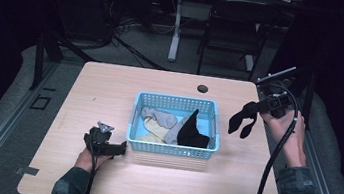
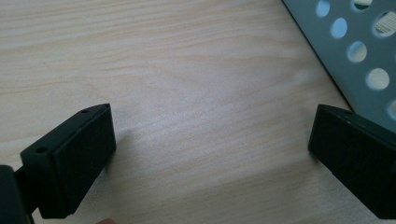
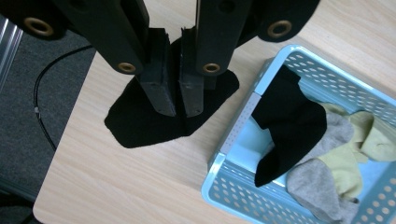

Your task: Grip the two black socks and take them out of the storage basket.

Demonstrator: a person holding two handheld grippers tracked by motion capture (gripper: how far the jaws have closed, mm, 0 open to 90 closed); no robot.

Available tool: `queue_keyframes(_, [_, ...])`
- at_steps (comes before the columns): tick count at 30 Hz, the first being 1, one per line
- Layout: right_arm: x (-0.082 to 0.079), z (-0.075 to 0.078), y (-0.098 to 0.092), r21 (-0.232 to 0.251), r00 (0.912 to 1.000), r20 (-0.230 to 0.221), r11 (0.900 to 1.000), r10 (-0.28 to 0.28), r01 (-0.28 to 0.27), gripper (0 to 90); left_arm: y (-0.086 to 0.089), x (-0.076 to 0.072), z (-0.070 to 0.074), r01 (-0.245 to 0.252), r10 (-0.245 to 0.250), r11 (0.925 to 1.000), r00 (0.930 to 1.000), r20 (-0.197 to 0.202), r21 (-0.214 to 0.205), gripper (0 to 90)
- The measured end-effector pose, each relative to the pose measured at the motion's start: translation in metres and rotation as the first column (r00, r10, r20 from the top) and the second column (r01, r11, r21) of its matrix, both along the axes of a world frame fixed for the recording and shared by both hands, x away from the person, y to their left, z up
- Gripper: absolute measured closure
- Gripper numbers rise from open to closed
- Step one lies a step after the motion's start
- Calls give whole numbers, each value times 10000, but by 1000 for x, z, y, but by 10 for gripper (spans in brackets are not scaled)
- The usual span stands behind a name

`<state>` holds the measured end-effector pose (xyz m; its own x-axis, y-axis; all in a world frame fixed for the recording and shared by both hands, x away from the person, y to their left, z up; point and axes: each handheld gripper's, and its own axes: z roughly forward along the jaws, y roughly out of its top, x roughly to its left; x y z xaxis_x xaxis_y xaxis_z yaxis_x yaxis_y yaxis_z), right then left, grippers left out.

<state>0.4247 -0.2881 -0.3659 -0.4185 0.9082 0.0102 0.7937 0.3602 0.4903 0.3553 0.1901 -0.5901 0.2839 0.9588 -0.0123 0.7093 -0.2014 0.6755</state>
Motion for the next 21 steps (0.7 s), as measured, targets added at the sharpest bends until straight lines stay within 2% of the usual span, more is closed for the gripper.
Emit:
queue_keyframes(1, [1, -5, -2, -21, 9999, -151, 10000, -21, 21, 851, 0, 0, 0, -2, 2, 10000, 10000, 0, -1, 7])
queue_keyframes(5, [2, -14, -1, 147, 9998, -206, 9999, -81, 84, 851, 0, 0, 0, -1, 1, 10000, 10000, 1, -3, 7])
queue_keyframes(10, [6, -34, 2, 27, 9982, -589, 10000, -56, 58, 851, 0, 0, 0, -1, 1, 10000, 10000, -1, -2, 7])
queue_keyframes(12, [7, -36, 3, -6, 9980, -631, 10000, -51, 51, 851, 0, 0, 0, 0, 0, 10000, 10000, 2, 0, 7])
queue_keyframes(14, [9, -47, 4, 59, 9969, -775, 9999, -104, 109, 851, 0, 0, 0, 0, 0, 10000, 10000, 0, -2, 7])
queue_keyframes(17, [10, -53, 4, -1, 9957, -920, 10000, -74, 74, 851, 0, 0, 0, 0, 0, 10000, 10000, -1, -3, 7])
queue_keyframes(21, [12, -70, 3, 84, 9931, -1140, 9996, -258, 269, 851, 0, 0, 0, -2, 2, 10000, 10000, 0, -4, 7])
